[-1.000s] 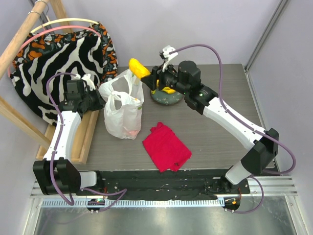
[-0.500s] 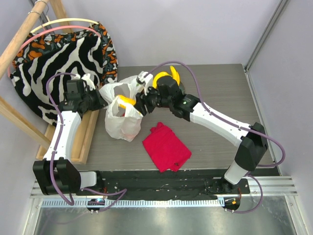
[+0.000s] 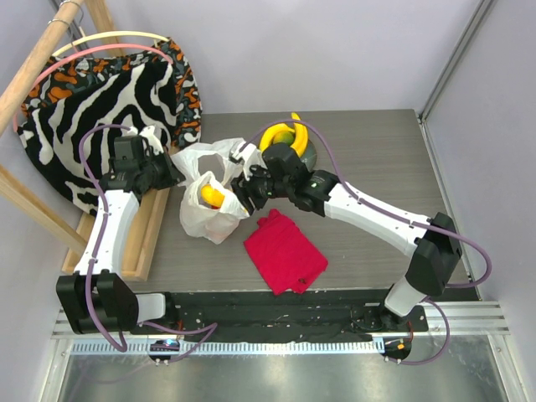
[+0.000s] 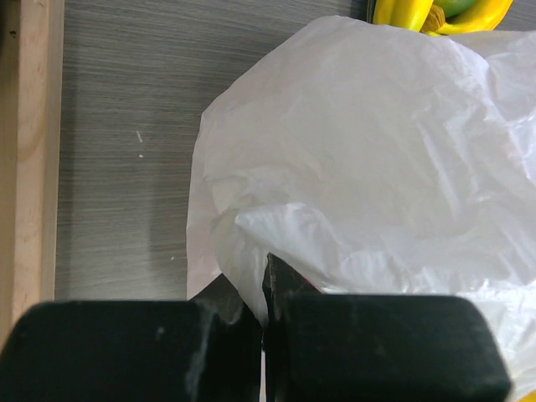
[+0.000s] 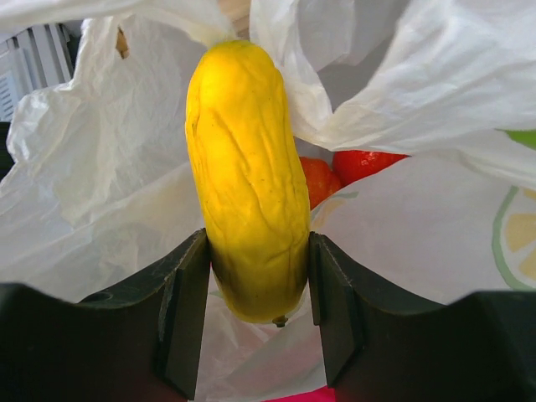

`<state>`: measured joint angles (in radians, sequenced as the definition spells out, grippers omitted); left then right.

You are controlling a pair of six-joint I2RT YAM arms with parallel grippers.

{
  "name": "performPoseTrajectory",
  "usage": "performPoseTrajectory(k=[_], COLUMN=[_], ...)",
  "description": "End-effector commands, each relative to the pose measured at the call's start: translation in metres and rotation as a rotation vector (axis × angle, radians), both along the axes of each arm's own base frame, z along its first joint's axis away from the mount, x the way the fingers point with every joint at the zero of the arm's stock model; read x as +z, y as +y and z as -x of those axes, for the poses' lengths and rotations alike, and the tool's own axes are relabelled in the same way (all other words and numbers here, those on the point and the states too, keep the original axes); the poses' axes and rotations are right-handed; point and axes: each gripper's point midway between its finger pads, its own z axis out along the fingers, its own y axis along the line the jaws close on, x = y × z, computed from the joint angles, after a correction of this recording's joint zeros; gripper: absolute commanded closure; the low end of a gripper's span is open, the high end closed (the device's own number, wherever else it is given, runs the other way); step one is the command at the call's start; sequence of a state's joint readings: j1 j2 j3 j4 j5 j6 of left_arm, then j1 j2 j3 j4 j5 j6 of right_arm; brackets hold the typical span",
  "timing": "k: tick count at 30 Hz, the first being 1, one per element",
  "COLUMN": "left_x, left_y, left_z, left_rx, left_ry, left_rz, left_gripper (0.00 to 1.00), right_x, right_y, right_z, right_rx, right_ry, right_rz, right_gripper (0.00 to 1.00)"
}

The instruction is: Place the fruits into the plastic bag

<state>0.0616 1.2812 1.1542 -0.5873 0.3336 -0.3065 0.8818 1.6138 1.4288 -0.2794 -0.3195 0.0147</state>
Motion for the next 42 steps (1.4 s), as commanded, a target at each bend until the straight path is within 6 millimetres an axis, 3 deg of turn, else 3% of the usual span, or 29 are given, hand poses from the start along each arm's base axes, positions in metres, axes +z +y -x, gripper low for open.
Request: performPoseTrajectory(k=[1,6,10,12,13,15,20,25,31,34,38,42], left_x=[0.017,0.017,0.017,0.017,0.016,0.015,0.016,0.015,0.015,0.014,0.015,0.015], left_y=[0.000,0.000,-0.001,-0.002,-0.001,-0.002,-0.003,-0.003,-0.004,-0.004,-0.004,-0.004], left_z=[-0.001,-0.001,-0.001,-0.001,-0.002,-0.001,-0.002,-0.002,-0.002,-0.002,-0.002,-0.002], left_rx=[-0.008,-0.006,-0.010,-0.012,-0.011,-0.012,-0.014,-0.015,-0.018,-0.018,-0.017,-0.016], left_ry=[-0.065,-0.068,-0.065,-0.064,-0.063,-0.061,-0.061,-0.059,-0.058,-0.058,-0.061,-0.059], left_rz=[0.007,0.002,0.010,0.012,0.013,0.012,0.020,0.021,0.027,0.027,0.026,0.027], left_gripper=[1.00,1.00,1.00,1.00,1.00,1.00,1.00,1.00,1.00,1.00,1.00,1.00], right_x=[0.033,-0.016,-0.039,-0.038,-0.047,-0.042,-0.057,-0.076,-0.088,-0.089,-0.086,-0.082], right_y=[0.004,0.003,0.006,0.010,0.011,0.017,0.029,0.026,0.018,0.019,0.021,0.021], right_z=[0.005,-0.021,-0.037,-0.046,-0.052,-0.059,-0.075,-0.081,-0.077,-0.076,-0.075,-0.074], right_rx=[0.014,-0.102,-0.154,-0.177,-0.195,-0.206,-0.228,-0.250,-0.246,-0.237,-0.225,-0.213], right_ry=[-0.080,-0.013,0.000,-0.010,-0.009,-0.019,-0.008,0.013,0.018,0.019,0.021,-0.003], right_rz=[-0.030,0.131,0.207,0.215,0.240,0.238,0.287,0.356,0.393,0.393,0.380,0.374], right_gripper=[0.98,0.99,0.99,0.99,0.99,0.99,0.99,0.90,0.89,0.82,0.54,0.36])
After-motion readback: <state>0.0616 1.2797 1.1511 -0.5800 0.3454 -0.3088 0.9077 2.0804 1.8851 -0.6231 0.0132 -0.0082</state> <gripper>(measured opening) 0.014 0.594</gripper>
